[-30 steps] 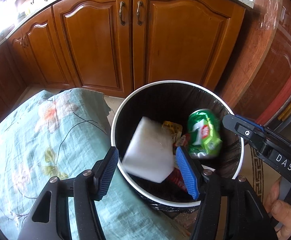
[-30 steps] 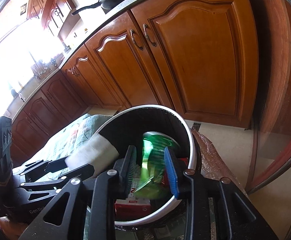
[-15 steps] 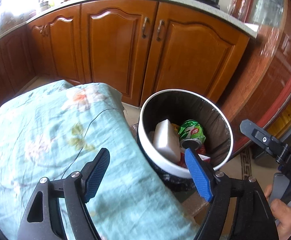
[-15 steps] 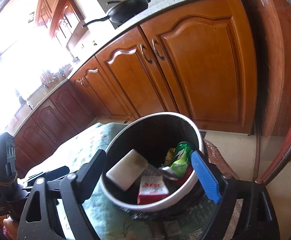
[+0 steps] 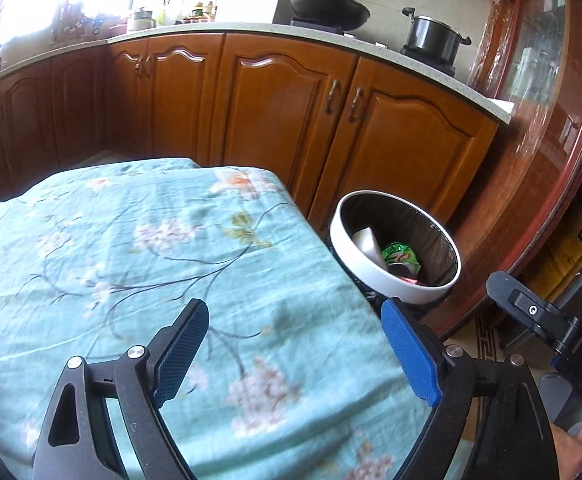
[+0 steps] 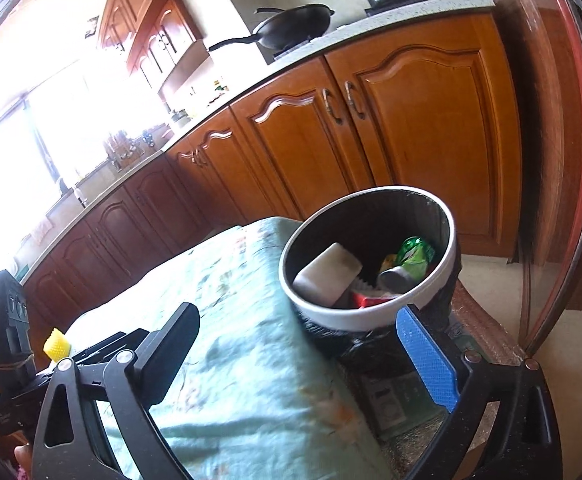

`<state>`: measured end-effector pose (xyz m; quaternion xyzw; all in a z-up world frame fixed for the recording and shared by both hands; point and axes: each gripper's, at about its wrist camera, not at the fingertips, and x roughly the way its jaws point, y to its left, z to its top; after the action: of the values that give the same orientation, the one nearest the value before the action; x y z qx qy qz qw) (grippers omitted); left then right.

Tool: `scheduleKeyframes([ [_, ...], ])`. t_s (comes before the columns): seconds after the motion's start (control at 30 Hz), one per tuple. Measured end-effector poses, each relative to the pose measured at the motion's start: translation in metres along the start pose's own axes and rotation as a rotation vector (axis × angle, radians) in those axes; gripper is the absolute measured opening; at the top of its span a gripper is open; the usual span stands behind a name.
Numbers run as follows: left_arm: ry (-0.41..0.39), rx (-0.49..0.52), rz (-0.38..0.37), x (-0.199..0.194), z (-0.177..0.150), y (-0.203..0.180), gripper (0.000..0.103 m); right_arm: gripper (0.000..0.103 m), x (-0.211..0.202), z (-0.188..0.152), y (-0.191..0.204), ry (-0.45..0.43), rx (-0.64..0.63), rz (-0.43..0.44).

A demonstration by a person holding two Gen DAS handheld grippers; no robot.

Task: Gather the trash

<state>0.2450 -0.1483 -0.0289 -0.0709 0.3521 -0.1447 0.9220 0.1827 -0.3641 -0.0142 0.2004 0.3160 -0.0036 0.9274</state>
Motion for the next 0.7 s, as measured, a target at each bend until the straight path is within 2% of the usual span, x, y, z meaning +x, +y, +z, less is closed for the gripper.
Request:
scheduleKeyframes([
  [0.23, -0.078, 0.012, 0.061, -0.045, -0.022, 0.01, 0.093, 0.102, -0.012, -0.014, 0.039, -0.014, -0.066, -0.005],
  [0.3, -0.108, 0.01, 0.074, -0.058, -0.025, 0.013, 0.097, 0.102, -0.018, -0.014, 0.048, -0.028, -0.091, -0.011],
  [0.37, -0.144, 0.004, 0.077, -0.071, -0.03, 0.017, 0.102, 0.103, -0.026, -0.015, 0.058, -0.059, -0.12, -0.02],
  [0.47, -0.193, 0.007, 0.101, -0.085, -0.039, 0.021, 0.102, 0.103, -0.042, -0.02, 0.071, -0.146, -0.16, -0.039],
  [0.57, -0.223, 0.023, 0.137, -0.089, -0.048, 0.023, 0.102, 0.103, -0.049, -0.032, 0.08, -0.222, -0.215, -0.094],
  [0.7, -0.269, 0.058, 0.183, -0.091, -0.063, 0.017, 0.102, 0.103, -0.045, -0.047, 0.08, -0.27, -0.246, -0.133],
])
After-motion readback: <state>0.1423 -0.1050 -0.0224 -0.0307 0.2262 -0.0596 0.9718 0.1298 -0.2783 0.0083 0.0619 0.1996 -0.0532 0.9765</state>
